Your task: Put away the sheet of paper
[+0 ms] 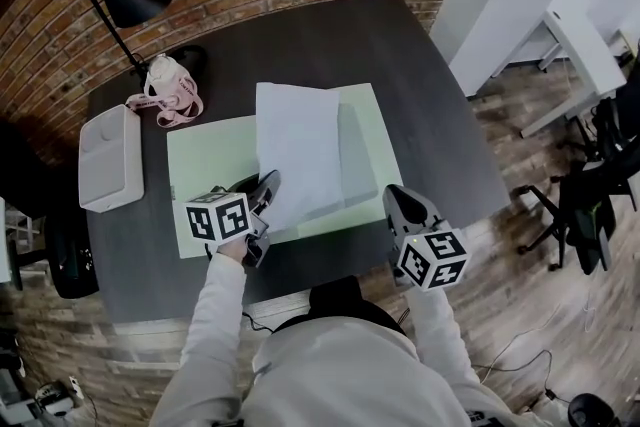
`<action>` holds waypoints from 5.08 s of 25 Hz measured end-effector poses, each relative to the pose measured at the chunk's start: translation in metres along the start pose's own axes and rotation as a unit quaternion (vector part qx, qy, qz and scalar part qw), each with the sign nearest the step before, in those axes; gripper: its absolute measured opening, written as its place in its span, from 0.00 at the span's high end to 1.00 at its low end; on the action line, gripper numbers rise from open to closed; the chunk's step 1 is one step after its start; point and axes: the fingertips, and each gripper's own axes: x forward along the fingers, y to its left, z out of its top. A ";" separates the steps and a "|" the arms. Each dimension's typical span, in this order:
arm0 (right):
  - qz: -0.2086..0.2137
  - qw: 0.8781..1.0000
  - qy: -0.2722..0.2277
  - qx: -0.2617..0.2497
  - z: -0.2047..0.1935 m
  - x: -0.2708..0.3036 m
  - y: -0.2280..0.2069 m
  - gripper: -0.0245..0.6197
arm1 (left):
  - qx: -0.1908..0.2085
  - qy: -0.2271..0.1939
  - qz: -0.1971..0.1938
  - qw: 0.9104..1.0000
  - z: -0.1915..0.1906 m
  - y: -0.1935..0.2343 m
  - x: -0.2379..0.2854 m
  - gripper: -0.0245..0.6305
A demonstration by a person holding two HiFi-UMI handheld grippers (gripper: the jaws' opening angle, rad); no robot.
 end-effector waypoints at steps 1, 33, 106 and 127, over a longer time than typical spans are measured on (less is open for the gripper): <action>0.001 1.000 0.001 0.000 0.000 0.001 0.000 0.92 | -0.001 0.007 0.008 1.000 -0.005 0.005 0.001 0.94; 0.011 1.000 0.024 0.002 -0.012 0.011 0.007 0.92 | -0.058 0.122 0.087 0.987 -0.062 0.068 -0.013 0.94; -0.002 1.000 0.018 -0.006 -0.005 0.000 -0.026 0.92 | 0.007 0.131 0.042 0.991 -0.057 -0.010 0.081 0.83; 0.013 1.000 0.000 -0.024 0.004 -0.005 -0.001 0.92 | 0.102 0.032 0.103 0.989 -0.008 -0.015 0.042 0.67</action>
